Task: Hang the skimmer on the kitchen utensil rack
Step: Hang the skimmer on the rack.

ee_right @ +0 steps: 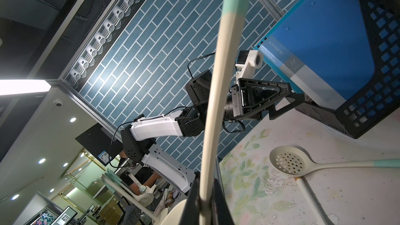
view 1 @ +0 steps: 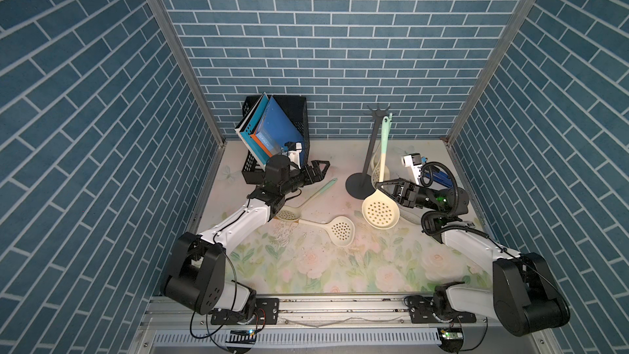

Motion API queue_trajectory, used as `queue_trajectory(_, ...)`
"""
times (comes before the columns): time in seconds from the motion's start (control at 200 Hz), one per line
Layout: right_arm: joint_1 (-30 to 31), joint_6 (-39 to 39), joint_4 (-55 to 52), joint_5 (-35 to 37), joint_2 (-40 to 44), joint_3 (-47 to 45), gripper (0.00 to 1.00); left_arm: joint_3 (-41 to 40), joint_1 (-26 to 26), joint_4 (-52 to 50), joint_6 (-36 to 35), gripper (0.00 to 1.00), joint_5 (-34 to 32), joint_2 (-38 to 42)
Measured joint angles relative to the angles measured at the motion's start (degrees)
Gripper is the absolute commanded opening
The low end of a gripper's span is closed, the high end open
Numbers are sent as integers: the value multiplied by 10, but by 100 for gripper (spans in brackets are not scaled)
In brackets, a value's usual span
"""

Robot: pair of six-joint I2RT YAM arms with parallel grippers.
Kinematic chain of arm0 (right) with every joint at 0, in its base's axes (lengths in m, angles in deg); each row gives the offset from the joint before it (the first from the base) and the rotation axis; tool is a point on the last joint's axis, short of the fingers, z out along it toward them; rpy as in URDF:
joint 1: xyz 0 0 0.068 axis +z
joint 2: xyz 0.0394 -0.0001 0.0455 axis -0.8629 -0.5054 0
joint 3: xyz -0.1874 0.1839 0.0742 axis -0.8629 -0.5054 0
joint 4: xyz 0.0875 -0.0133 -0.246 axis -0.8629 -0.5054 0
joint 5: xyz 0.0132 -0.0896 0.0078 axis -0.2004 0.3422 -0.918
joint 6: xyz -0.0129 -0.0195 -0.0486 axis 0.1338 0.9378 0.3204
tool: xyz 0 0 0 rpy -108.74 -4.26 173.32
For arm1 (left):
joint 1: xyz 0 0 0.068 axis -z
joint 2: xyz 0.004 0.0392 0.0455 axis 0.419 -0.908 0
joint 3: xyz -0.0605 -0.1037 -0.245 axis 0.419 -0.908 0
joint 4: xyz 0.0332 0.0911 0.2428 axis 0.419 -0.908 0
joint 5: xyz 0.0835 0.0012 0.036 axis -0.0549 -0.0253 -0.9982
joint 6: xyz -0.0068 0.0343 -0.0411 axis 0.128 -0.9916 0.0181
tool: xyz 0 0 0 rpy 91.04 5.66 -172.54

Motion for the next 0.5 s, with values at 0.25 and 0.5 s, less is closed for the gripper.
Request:
queue_trajectory(0.25, 1, -3, 1, -5, -6, 0, 0, 0, 0, 5, 4, 100, 2, -1)
queue_trajectory(0.5, 2, 2, 21, -7, -28, 0, 0, 0, 0, 9, 8, 100, 5, -9)
